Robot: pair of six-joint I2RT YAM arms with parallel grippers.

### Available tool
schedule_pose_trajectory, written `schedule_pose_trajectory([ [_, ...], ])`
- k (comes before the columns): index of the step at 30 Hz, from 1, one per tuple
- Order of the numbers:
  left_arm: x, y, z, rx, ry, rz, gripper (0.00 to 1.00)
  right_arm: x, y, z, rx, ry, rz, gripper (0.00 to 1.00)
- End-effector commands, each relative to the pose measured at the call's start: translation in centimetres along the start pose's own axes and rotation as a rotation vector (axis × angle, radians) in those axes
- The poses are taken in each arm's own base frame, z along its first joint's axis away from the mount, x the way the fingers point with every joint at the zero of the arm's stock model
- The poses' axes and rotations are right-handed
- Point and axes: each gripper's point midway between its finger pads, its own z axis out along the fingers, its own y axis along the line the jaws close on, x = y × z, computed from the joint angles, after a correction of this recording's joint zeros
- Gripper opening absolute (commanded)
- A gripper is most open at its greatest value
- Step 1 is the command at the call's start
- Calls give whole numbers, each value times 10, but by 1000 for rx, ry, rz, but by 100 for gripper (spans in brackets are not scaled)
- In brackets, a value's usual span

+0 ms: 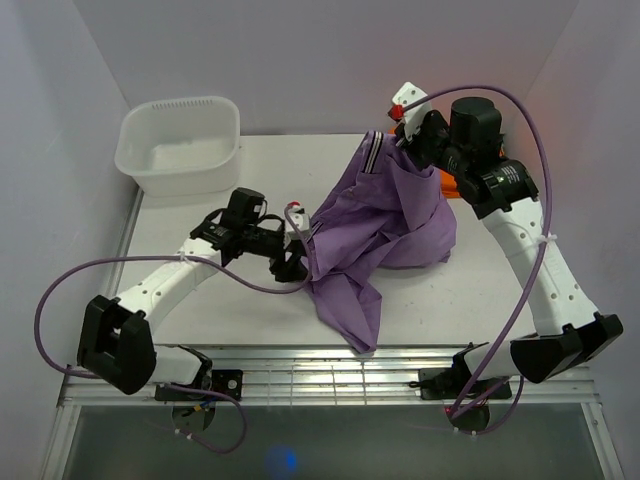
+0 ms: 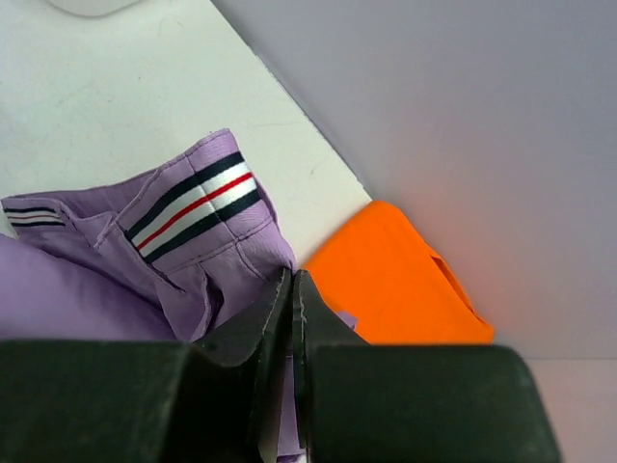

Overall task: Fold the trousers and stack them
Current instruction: Flatten the trousers out

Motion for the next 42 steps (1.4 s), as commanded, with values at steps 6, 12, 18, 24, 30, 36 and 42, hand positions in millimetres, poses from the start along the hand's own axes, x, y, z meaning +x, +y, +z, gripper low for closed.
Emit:
schedule_pose_trajectory([
  [6, -22, 123, -73, -501, -119, -54, 81, -70, -22, -39, 94, -253, -41, 8],
  [12, -41, 159, -49, -436, -169, -106, 96, -76, -24, -46, 109, -286, -50, 8],
  [18, -43, 164, -12, -358, -171, -87, 98, -87, -29, -55, 130, -313, -53, 8],
  [24, -31, 175, 1, -384, -158, -47, 97, -92, -30, -62, 139, -331, -64, 8],
  [30, -52, 179, -26, -537, -203, 131, 98, -92, -23, -72, 120, -339, -72, 8],
  [36, -60, 194, -19, -541, -198, 170, 98, -96, -6, -87, 58, -382, -83, 8],
  [42, -71, 211, -3, -532, -190, 172, 92, -98, -13, -106, 128, -398, -106, 8],
])
